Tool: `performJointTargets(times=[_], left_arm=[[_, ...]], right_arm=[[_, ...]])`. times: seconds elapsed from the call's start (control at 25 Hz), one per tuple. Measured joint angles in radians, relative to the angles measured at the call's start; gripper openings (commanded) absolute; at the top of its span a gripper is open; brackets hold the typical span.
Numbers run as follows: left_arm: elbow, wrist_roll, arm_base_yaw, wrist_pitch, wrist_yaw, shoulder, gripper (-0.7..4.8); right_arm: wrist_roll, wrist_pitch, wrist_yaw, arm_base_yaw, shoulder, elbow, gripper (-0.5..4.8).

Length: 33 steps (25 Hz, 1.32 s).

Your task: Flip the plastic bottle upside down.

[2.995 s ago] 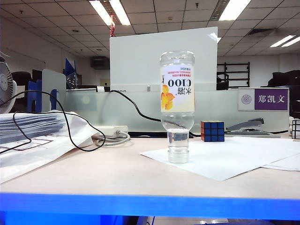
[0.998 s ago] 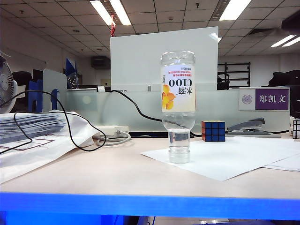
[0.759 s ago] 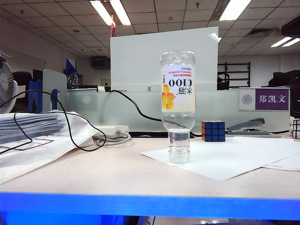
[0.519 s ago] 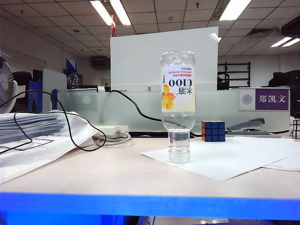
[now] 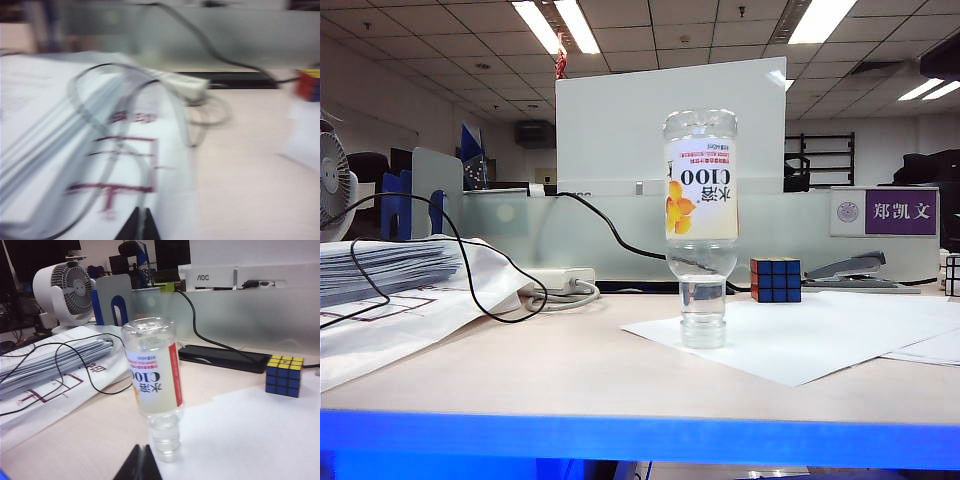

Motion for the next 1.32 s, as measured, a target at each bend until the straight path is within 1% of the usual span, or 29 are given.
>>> performJointTargets(times=[0.04, 0.08, 0.12, 0.16, 0.24, 0.28, 0.32, 0.4, 0.52, 0.64, 0.84, 0.96, 1.04, 1.32], left_arm=[[-0.011, -0.002, 0.029, 0.006, 0.001, 0.000, -0.05], [-0.034, -0.013, 0.081, 0.023, 0.009, 0.000, -0.05], [-0.035, -0.025, 0.110, 0.009, 0.011, 0.000, -0.05], [-0.035, -0.047, 0.169, 0.002, 0.010, 0.000, -0.05], [-0.035, -0.058, 0.232, 0.013, 0.012, 0.000, -0.05], [-0.035, -0.061, 0.247, 0.019, 0.011, 0.000, -0.05], [-0.035, -0.063, 0.288, 0.035, 0.013, 0.000, -0.05], [-0.035, -0.064, 0.317, 0.049, 0.015, 0.000, -0.05], [-0.035, -0.063, 0.317, 0.055, 0.040, 0.000, -0.05], [-0.035, -0.063, 0.317, 0.053, 0.111, 0.000, -0.05], [-0.035, -0.024, 0.317, 0.052, 0.119, 0.000, -0.05], [-0.035, 0.000, 0.317, 0.053, 0.143, 0.000, -0.05], [-0.035, 0.002, 0.317, 0.053, 0.157, 0.000, -0.05], [-0.035, 0.001, 0.317, 0.053, 0.160, 0.000, -0.05]], right_arm=[[0.000, 0.000, 0.000, 0.000, 0.000, 0.000, -0.08], [0.000, 0.000, 0.000, 0.000, 0.000, 0.000, -0.09], [0.000, 0.000, 0.000, 0.000, 0.000, 0.000, -0.08], [0.000, 0.000, 0.000, 0.000, 0.000, 0.000, -0.08], [0.000, -0.001, 0.000, 0.000, 0.000, 0.000, -0.08], [0.000, -0.001, 0.000, 0.000, 0.000, 0.000, -0.08], [0.000, 0.000, 0.000, 0.000, 0.000, 0.000, -0.09], [0.000, -0.001, 0.000, 0.000, 0.000, 0.000, -0.09], [0.000, -0.001, 0.000, 0.000, 0.000, 0.000, -0.09], [0.000, -0.001, 0.000, 0.000, 0.000, 0.000, -0.08], [0.000, 0.000, 0.000, 0.000, 0.000, 0.000, -0.08], [0.000, 0.000, 0.000, 0.000, 0.000, 0.000, -0.08], [0.000, -0.001, 0.000, 0.000, 0.000, 0.000, -0.09], [0.000, 0.000, 0.000, 0.000, 0.000, 0.000, -0.08]])
